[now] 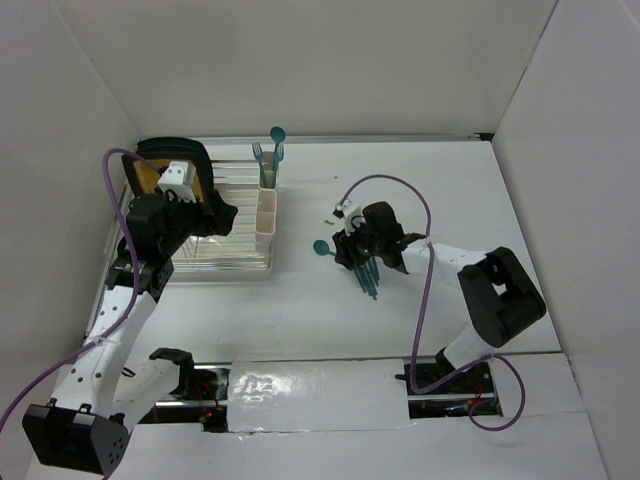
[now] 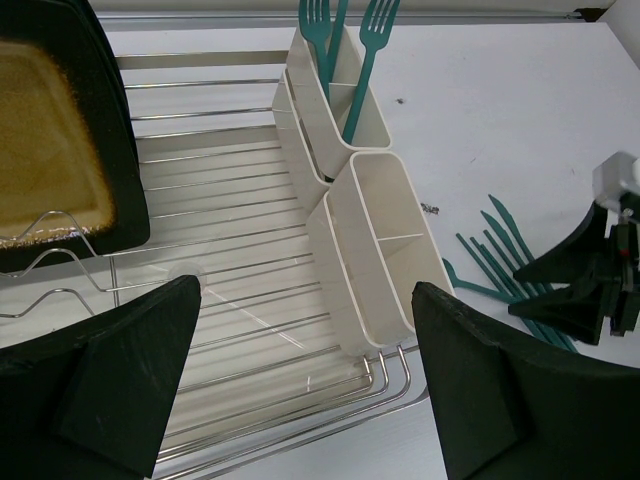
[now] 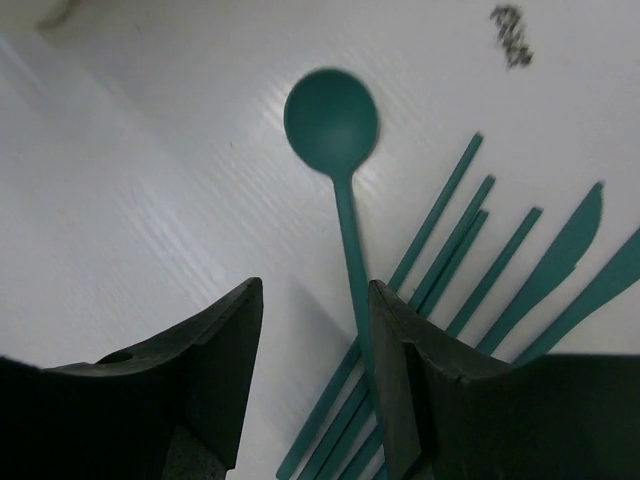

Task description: Sort the eating utensils into containers

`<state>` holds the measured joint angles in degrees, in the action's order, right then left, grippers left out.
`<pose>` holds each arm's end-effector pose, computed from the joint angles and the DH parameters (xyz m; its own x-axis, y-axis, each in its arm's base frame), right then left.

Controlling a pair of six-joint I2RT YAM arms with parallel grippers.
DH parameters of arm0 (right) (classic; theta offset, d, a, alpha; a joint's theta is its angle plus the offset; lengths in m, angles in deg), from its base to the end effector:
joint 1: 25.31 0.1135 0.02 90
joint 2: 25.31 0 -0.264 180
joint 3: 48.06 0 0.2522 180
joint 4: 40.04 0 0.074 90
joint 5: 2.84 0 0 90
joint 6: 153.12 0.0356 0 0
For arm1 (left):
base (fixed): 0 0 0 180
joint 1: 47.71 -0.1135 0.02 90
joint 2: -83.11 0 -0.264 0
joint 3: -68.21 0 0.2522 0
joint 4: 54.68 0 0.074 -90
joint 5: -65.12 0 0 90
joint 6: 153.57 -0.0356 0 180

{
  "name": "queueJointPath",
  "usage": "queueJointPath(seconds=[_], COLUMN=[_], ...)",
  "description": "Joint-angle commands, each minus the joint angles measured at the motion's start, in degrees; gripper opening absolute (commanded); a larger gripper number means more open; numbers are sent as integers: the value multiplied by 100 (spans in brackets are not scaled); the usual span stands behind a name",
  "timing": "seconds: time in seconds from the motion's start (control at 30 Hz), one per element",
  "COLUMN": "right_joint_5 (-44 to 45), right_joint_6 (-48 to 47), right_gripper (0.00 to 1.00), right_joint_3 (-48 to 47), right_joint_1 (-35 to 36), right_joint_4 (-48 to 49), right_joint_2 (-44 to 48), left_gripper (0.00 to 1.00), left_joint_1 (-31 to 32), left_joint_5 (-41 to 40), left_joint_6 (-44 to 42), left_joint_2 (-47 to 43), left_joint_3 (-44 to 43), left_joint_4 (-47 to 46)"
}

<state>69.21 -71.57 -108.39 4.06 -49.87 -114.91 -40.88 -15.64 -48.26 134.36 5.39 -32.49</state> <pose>0.2751 0.1674 0.1862 -0.4445 -0.4105 -0.7962 -0.7484 0.6586 0.0782 0.2069 -0.0305 0.3499 -0.2489 -0.2327 -0.9402 0.2160 0.9329 -0.2881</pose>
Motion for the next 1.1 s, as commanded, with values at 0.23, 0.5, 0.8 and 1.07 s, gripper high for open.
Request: queueJointPath(seconds=[0.23, 0.5, 0.8, 1.07], right_joint_5=[161, 319, 616, 1109], right_joint_6=[-192, -377, -482, -430], right_gripper=[52, 51, 42, 10], right_joint_3=[-142, -467, -906, -1153], right_joint_1=[96, 149, 350, 597], right_joint_4=[223, 117, -242, -551], right_joint_2=[-602, -839, -1463, -1718], left_gripper=[100, 100, 100, 100], left_joint_1=[-24, -33, -33, -24], left_joint_5=[8, 17, -1, -9], left_joint_6=[16, -2, -19, -11], left_joint_2=[-27, -9, 26, -9], left_joint_3=[-25, -25, -34, -42], left_joint_4=[-306, -306, -298, -298])
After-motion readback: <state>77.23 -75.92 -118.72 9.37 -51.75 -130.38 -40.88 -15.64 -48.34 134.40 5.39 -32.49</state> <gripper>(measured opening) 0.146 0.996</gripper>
